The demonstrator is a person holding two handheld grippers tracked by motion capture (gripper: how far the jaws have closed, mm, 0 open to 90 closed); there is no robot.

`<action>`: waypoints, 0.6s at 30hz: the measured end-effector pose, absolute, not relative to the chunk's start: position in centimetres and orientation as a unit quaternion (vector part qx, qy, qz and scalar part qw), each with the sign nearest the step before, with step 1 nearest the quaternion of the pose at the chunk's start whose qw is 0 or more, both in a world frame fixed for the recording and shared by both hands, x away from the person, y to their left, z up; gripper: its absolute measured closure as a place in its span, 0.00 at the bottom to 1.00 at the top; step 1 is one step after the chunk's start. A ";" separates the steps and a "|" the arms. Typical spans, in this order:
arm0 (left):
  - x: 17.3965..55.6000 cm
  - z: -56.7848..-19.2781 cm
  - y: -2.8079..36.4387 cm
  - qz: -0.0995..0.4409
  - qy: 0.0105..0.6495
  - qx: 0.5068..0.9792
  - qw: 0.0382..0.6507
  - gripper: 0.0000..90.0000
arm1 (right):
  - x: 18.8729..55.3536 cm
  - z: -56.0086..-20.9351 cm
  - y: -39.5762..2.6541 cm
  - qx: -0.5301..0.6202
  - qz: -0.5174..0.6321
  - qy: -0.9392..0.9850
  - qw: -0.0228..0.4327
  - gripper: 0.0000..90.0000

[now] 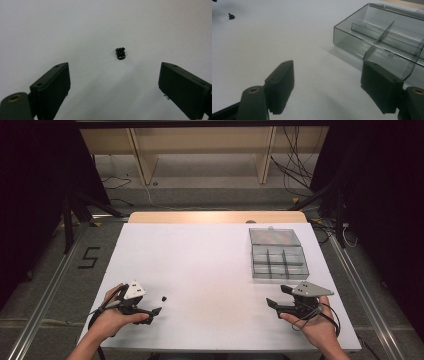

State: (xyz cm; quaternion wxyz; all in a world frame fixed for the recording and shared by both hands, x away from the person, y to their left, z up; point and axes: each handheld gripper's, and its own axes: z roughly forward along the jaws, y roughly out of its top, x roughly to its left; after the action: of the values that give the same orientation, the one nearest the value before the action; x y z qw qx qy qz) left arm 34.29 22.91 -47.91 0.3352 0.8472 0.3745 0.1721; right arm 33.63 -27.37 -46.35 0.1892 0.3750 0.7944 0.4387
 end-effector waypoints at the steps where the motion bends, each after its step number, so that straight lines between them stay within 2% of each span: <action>1: 34.3 -47.9 22.9 0.172 0.374 0.847 0.336 0.11 | 33.6 -46.4 -27.4 0.375 0.439 0.794 0.189 0.31; 18: 34.3 -47.7 23.0 0.175 0.370 0.846 0.341 0.10 | 34.0 -46.1 -25.1 0.353 0.445 0.804 0.175 0.31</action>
State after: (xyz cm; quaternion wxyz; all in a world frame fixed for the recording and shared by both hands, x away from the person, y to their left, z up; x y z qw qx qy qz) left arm 34.31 23.01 -47.74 0.3414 0.8463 0.3698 0.1748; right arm 34.01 -25.14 -46.13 0.1752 0.3532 0.8040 0.4452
